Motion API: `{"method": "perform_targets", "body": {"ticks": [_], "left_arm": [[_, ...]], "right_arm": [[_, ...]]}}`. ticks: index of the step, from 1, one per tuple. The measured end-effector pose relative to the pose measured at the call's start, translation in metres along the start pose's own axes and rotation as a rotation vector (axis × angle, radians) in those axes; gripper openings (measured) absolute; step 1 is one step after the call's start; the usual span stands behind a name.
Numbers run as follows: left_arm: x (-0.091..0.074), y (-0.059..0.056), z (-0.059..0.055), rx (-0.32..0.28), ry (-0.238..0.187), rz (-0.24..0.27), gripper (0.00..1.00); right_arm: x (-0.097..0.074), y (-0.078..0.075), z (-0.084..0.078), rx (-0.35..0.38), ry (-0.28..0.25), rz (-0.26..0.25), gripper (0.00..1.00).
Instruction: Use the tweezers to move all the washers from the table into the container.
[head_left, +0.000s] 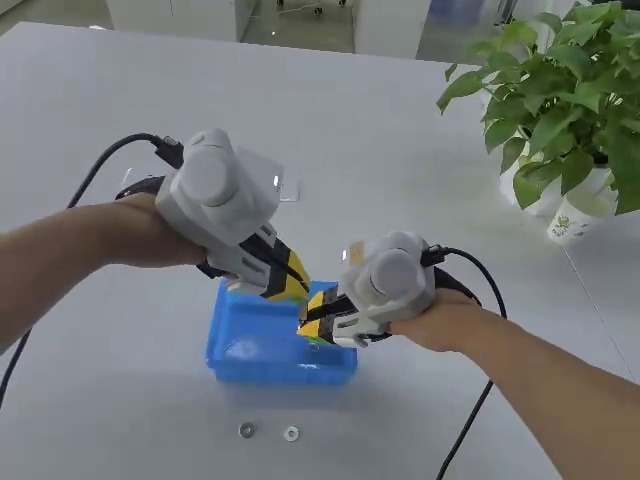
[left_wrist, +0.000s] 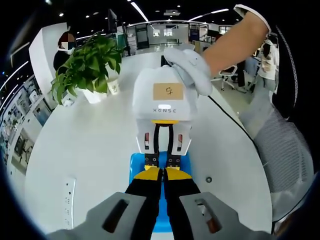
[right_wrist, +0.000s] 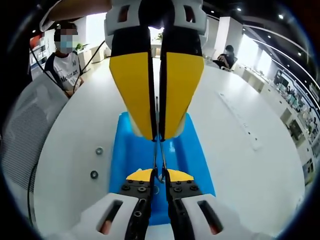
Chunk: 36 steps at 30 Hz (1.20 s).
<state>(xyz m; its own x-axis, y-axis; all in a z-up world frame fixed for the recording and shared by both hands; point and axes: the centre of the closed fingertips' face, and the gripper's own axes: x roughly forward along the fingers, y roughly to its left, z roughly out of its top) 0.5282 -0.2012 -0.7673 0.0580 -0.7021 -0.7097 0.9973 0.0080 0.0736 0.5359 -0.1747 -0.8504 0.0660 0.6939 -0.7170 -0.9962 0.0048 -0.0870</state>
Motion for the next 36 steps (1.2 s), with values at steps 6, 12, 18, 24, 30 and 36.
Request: {"method": "perform_targets", "body": {"ticks": [6, 12, 18, 24, 30, 36], "left_arm": [[0.005, 0.003, -0.006, -0.007, 0.008, -0.002, 0.05], [0.01, 0.003, -0.01, -0.012, 0.009, -0.007, 0.05], [0.012, 0.002, -0.013, -0.018, 0.009, -0.012, 0.05], [0.013, 0.001, -0.014, -0.019, 0.009, -0.016, 0.05], [0.011, 0.001, -0.012, -0.016, 0.005, -0.015, 0.05], [0.008, 0.0, -0.008, -0.013, 0.0, -0.013, 0.05]], "right_arm": [[0.008, -0.003, -0.006, 0.012, 0.01, 0.011, 0.11], [0.011, -0.002, -0.01, 0.009, 0.023, 0.021, 0.11], [0.014, 0.0, -0.013, 0.009, 0.034, 0.029, 0.11], [0.014, 0.0, -0.014, 0.004, 0.041, 0.032, 0.11], [0.012, 0.0, -0.013, 0.001, 0.039, 0.027, 0.11], [0.009, 0.001, -0.01, -0.003, 0.037, 0.02, 0.11]]}}
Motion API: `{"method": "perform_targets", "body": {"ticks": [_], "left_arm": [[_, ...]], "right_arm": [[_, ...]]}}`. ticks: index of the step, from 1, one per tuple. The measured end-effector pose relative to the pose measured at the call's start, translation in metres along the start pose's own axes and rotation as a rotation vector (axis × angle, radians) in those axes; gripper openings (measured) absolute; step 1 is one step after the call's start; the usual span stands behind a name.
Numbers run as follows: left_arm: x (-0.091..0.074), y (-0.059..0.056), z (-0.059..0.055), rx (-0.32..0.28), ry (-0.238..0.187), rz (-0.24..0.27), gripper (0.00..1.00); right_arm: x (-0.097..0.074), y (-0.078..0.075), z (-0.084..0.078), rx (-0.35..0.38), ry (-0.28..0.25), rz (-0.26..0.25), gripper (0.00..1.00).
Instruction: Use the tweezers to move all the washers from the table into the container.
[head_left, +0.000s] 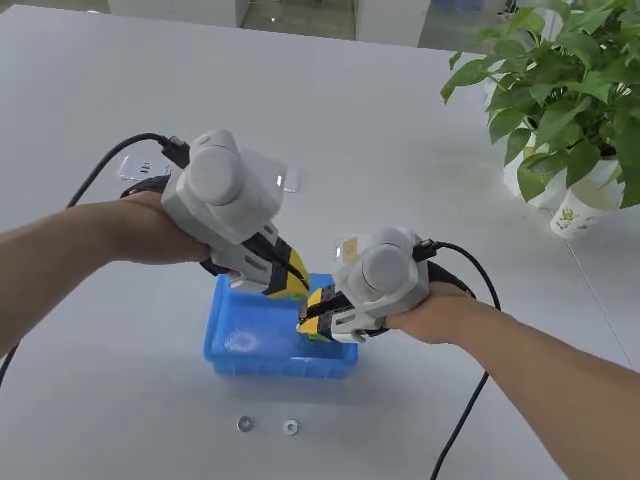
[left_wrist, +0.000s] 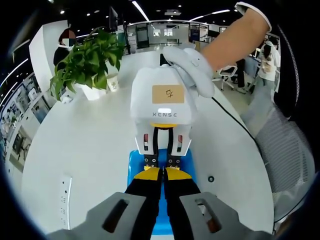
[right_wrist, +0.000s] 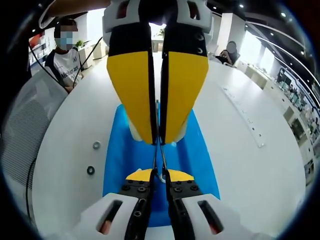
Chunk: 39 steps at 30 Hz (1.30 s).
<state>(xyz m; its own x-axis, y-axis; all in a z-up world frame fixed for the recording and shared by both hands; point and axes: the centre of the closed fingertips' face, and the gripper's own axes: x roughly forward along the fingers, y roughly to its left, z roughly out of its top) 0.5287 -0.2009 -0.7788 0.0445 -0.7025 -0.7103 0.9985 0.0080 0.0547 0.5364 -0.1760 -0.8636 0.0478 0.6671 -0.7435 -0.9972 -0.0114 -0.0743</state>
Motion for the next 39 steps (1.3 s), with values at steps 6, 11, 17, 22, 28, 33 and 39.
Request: {"method": "perform_targets", "body": {"ticks": [6, 11, 17, 22, 28, 33, 39], "left_arm": [[-0.005, -0.004, 0.003, -0.001, -0.002, -0.003, 0.05], [-0.01, -0.007, 0.005, -0.002, -0.003, -0.002, 0.05], [-0.02, -0.01, 0.012, 0.004, -0.008, 0.009, 0.05], [-0.027, -0.015, 0.017, -0.001, -0.012, 0.008, 0.05], [-0.033, -0.022, 0.022, 0.001, -0.011, 0.008, 0.05], [-0.039, -0.028, 0.025, -0.002, -0.009, 0.003, 0.05], [-0.045, -0.038, 0.029, 0.008, -0.002, -0.001, 0.05]], "right_arm": [[-0.004, 0.003, 0.005, -0.007, -0.003, -0.005, 0.11], [-0.008, 0.006, 0.01, -0.011, -0.012, -0.008, 0.11], [-0.015, 0.008, 0.019, -0.013, -0.025, -0.024, 0.11], [-0.021, 0.012, 0.027, -0.014, -0.035, -0.032, 0.11], [-0.025, 0.02, 0.033, -0.024, -0.041, -0.04, 0.11], [-0.028, 0.027, 0.039, -0.031, -0.05, -0.047, 0.11], [-0.032, 0.036, 0.046, -0.036, -0.06, -0.051, 0.12]]}}
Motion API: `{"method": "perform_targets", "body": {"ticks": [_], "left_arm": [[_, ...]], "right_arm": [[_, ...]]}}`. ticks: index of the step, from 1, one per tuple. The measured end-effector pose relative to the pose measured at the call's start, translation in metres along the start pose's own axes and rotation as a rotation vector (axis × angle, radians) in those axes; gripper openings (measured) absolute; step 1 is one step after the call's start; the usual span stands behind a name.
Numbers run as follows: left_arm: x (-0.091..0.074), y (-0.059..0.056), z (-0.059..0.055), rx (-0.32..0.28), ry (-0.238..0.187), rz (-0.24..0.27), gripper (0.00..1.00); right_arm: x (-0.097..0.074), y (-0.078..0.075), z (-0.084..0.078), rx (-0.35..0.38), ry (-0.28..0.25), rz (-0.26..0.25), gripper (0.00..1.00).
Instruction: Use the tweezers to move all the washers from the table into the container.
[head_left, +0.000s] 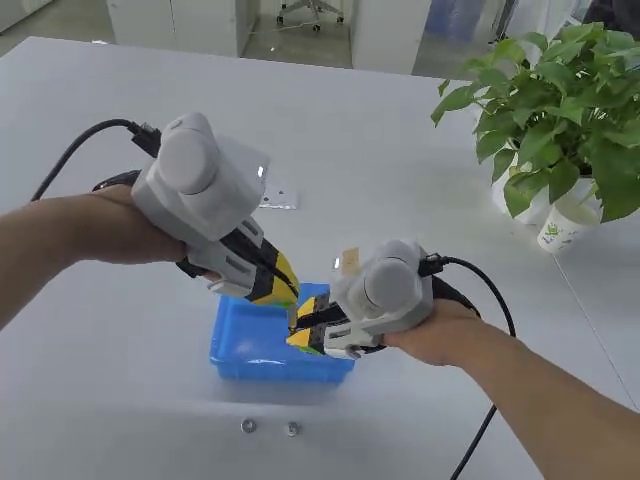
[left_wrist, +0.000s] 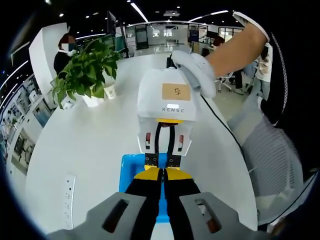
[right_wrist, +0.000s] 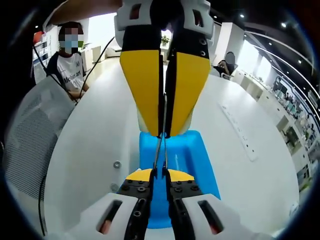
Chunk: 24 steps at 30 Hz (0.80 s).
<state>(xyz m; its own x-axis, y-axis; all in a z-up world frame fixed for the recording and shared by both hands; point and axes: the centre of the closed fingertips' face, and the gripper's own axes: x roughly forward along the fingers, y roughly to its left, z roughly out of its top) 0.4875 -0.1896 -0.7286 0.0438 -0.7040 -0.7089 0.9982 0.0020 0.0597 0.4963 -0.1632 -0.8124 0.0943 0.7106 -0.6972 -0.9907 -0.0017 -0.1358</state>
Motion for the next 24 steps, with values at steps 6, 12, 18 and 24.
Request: {"method": "perform_targets", "body": {"ticks": [6, 12, 18, 24], "left_arm": [[-0.005, -0.011, 0.001, -0.003, 0.004, -0.006, 0.05], [-0.004, -0.024, -0.001, -0.004, 0.005, -0.015, 0.05], [0.001, -0.035, -0.003, -0.003, 0.007, -0.025, 0.05], [0.007, -0.043, -0.005, 0.0, 0.011, -0.037, 0.05]], "right_arm": [[-0.002, 0.013, 0.006, -0.001, -0.011, 0.001, 0.12], [-0.001, 0.027, 0.005, -0.001, -0.012, 0.008, 0.12], [0.0, 0.039, 0.0, 0.002, -0.003, 0.018, 0.12], [0.004, 0.049, -0.006, 0.01, 0.002, 0.027, 0.12]]}}
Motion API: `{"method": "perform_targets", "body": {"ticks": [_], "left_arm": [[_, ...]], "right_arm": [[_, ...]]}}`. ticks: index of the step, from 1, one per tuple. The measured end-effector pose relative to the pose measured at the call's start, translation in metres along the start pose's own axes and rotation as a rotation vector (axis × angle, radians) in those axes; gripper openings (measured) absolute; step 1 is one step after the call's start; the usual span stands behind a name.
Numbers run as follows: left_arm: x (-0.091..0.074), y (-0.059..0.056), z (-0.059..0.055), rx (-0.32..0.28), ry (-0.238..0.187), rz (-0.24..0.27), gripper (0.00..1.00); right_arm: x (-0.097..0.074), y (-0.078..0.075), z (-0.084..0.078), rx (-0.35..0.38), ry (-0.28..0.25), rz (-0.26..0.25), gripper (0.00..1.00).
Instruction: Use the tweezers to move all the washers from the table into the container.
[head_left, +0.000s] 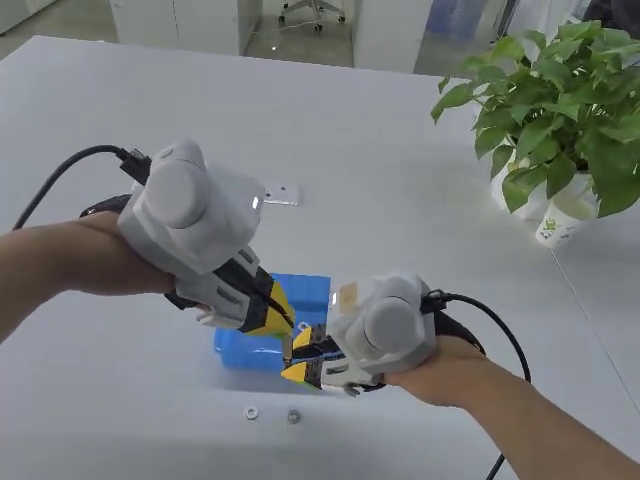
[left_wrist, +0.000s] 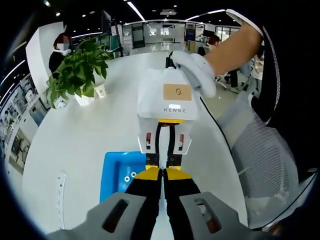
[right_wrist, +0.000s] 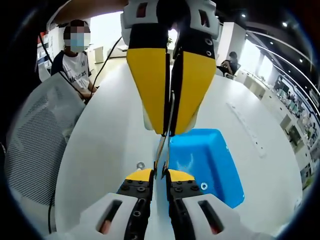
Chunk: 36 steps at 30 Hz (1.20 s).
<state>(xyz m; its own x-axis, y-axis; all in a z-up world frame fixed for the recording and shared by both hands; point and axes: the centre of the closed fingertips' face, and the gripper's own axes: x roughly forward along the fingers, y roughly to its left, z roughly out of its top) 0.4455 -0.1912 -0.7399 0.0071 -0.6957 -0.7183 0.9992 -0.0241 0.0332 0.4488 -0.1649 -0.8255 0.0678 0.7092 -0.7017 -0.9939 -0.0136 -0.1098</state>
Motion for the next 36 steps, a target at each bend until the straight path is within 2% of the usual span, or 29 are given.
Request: {"method": "perform_targets", "body": {"ticks": [6, 15, 24, 36], "left_arm": [[0.008, -0.008, -0.002, 0.008, -0.01, -0.008, 0.05], [0.019, -0.018, -0.01, -0.005, 0.0, -0.032, 0.05], [0.028, -0.022, -0.017, -0.01, -0.004, -0.049, 0.05], [0.037, -0.026, -0.023, -0.012, -0.002, -0.062, 0.05]], "right_arm": [[0.003, 0.007, -0.007, 0.008, 0.008, 0.01, 0.12], [0.011, 0.021, -0.019, 0.02, 0.026, 0.036, 0.12], [0.016, 0.029, -0.03, 0.032, 0.042, 0.053, 0.12], [0.022, 0.033, -0.039, 0.048, 0.05, 0.062, 0.12]]}}
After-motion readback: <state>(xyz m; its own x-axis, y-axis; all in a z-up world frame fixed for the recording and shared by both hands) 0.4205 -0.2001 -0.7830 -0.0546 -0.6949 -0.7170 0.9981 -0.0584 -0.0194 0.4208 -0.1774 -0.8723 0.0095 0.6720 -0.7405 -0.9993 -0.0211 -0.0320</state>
